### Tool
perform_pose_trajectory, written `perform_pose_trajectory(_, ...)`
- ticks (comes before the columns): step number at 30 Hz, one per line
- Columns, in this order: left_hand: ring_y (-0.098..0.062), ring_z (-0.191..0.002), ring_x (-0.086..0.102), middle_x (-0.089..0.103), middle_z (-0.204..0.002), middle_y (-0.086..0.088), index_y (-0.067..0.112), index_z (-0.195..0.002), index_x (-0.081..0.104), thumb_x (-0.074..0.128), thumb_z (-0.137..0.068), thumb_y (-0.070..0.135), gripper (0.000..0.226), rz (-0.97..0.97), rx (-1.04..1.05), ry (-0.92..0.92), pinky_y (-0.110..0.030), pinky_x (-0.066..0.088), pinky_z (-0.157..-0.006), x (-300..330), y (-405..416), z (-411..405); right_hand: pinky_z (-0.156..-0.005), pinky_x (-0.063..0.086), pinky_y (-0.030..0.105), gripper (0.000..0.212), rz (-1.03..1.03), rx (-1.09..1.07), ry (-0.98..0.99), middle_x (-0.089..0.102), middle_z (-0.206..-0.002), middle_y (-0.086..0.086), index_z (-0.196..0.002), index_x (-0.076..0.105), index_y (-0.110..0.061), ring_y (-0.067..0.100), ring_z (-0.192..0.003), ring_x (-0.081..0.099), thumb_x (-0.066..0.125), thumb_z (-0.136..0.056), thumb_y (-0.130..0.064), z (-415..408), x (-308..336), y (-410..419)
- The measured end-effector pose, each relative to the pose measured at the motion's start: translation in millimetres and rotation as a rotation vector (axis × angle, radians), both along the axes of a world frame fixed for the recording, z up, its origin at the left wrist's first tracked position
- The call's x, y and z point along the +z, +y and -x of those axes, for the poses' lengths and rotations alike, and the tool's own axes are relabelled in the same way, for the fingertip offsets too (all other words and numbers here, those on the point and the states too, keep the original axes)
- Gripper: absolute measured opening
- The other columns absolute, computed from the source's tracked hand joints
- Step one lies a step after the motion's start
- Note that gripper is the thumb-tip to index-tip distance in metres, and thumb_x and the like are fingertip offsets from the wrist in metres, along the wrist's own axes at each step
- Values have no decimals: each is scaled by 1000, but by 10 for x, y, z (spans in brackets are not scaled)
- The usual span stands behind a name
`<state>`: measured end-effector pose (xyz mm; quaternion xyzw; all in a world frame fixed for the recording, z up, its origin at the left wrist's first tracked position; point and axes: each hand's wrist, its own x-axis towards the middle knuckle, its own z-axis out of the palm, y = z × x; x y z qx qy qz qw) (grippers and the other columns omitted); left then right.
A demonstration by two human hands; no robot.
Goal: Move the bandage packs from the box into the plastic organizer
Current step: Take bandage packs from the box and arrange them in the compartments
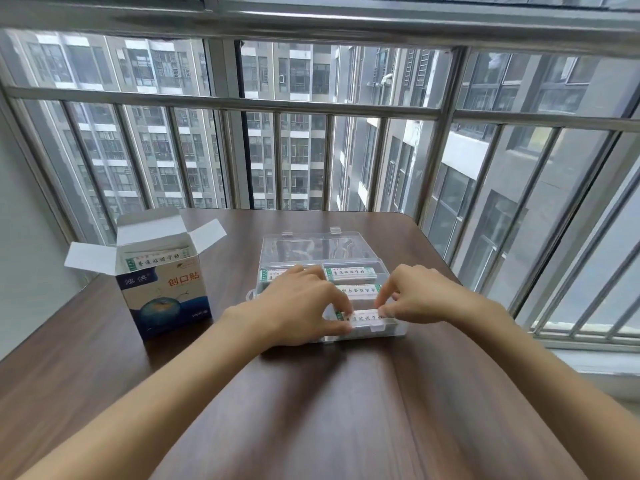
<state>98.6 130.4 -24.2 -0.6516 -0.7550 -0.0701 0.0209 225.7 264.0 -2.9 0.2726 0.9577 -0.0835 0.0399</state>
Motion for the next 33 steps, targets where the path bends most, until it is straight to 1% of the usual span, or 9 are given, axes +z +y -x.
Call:
perform_pose_trajectory(6, -10, -113, 47, 65, -113, 17, 36, -119, 53, 60, -86, 52, 37, 73, -36, -20, -29, 35, -96, 61, 72, 45, -85, 52, 35, 21, 34, -150, -9, 71, -97, -2, -95, 73, -20, 19, -93, 63, 73, -77, -30, 97, 217, 140)
perform_pose_trajectory(9, -10, -113, 48, 65, -115, 18, 35, -124, 50, 60, -86, 52, 43, 100, -34, 2, -31, 38, -96, 70, 88, 54, -62, 45, 24, 20, -12, -143, -213, 61, -47, -9, -65, 68, -17, 10, -59, 58, 72, -78, -31, 152, 262, 58)
perform_pose_trajectory(11, -10, -111, 49, 66, -114, 19, 35, -122, 53, 60, -86, 52, 41, 109, -38, -1, -30, 39, -94, 72, 92, 55, -61, 42, 23, 31, -44, -150, -306, 50, -35, -11, -56, 60, -18, 5, -45, 49, 68, -82, -32, 203, 231, -4)
perform_pose_trajectory(14, -10, -110, 50, 65, -114, 19, 35, -120, 55, 60, -86, 52, 38, 103, -37, -25, -31, 40, -94, 71, 90, 54, -66, 43, 24, 31, -23, -157, -370, 55, -51, -7, -61, 58, -16, 6, -47, 48, 64, -87, -32, 264, 203, -36)
perform_pose_trajectory(18, -12, -109, 49, 66, -113, 17, 35, -118, 54, 60, -87, 50, 34, 106, -46, -27, -32, 40, -93, 58, 88, 68, -51, 35, 20, 28, 111, -177, -469, 53, -63, -1, -77, 59, -9, 12, -51, 39, 56, -93, -31, 302, 265, -69)
perform_pose_trajectory(23, -9, -109, 49, 66, -110, 17, 35, -111, 62, 60, -88, 49, 27, 90, -60, -9, -30, 39, -93, 75, 96, 35, -43, 32, 18, 28, 188, -200, -384, 51, -53, -1, -71, 56, -11, 13, -45, 36, 60, -91, -29, 218, 252, -29)
perform_pose_trajectory(27, 0, -99, 54, 65, -103, 25, 39, -103, 65, 62, -85, 52, 23, -24, 4, -199, -31, 46, -90, 188, -136, 114, -40, 35, 17, 28, 84, -204, -144, 48, -33, -10, -62, 64, -15, 4, -37, 44, 67, -84, -30, 72, 310, -13)
perform_pose_trajectory(30, 6, -77, 55, 62, -78, 28, 38, -85, 68, 64, -83, 50, 13, -262, 187, -309, -24, 48, -72, 254, -461, 277, -59, 49, 24, 19, 40, -178, 36, 62, -56, -8, -81, 73, -16, 9, -56, 59, 70, -80, -34, 8, 335, -58)
perform_pose_trajectory(33, 9, -64, 50, 59, -66, 28, 41, -77, 69, 68, -82, 47, 8, -244, 354, -283, -24, 37, -58, 191, -700, 441, -70, 47, 27, 19, 39, -70, 186, 63, -79, -8, -90, 74, -25, 14, -85, 64, 69, -82, -41, 100, 276, -283)
